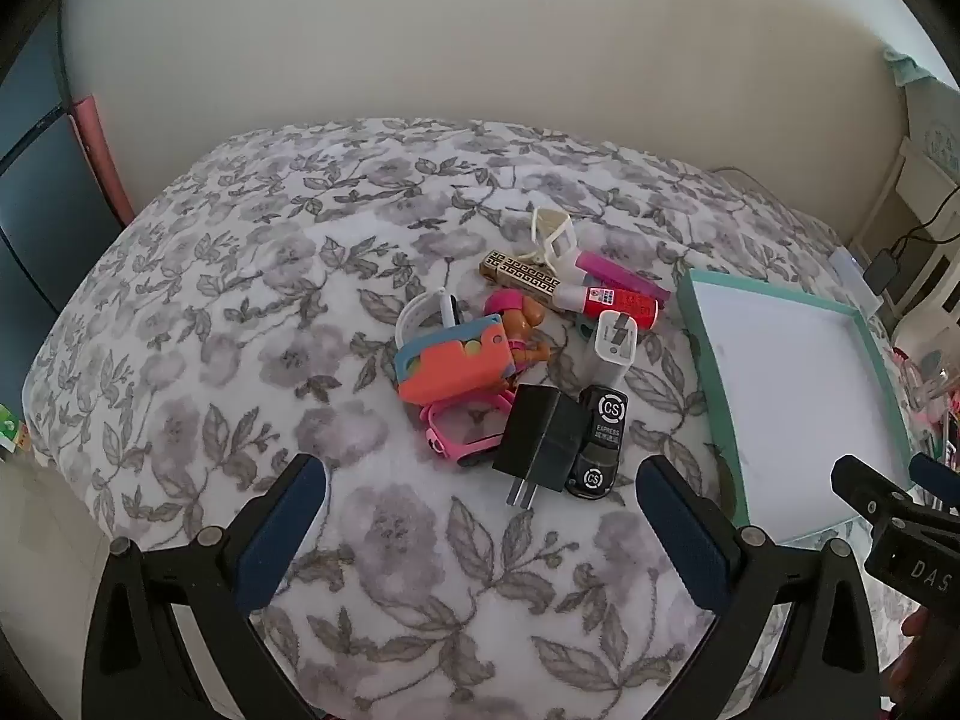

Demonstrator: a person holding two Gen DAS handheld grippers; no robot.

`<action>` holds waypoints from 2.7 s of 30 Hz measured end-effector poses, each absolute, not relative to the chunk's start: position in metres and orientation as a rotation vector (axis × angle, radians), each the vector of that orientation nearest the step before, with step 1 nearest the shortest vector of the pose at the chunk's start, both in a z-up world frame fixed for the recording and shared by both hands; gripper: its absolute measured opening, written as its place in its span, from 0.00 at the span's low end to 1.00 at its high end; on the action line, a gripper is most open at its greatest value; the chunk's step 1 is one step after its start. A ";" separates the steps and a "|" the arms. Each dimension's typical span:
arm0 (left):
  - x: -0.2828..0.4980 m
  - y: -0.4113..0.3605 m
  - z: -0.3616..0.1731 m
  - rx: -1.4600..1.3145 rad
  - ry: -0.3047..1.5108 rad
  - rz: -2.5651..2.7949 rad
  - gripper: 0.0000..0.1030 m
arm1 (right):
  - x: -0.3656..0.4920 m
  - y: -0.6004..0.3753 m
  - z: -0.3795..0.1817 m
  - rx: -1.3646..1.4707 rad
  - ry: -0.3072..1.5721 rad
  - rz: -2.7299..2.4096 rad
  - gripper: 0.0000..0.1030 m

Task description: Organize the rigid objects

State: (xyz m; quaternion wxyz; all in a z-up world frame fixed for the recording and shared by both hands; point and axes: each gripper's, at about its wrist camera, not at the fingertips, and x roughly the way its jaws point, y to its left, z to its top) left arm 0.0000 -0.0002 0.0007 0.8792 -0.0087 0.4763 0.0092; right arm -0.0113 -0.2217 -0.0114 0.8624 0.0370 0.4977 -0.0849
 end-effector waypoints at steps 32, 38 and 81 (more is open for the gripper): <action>-0.007 -0.004 0.004 0.035 0.964 0.052 1.00 | -0.011 -0.223 -0.013 0.073 1.043 -0.185 1.00; -0.006 -0.005 0.005 0.041 0.962 0.055 1.00 | -0.011 -0.224 -0.013 0.072 1.043 -0.185 1.00; -0.007 -0.005 0.002 0.064 0.975 0.065 1.00 | -0.010 -0.225 -0.017 0.064 1.053 -0.188 1.00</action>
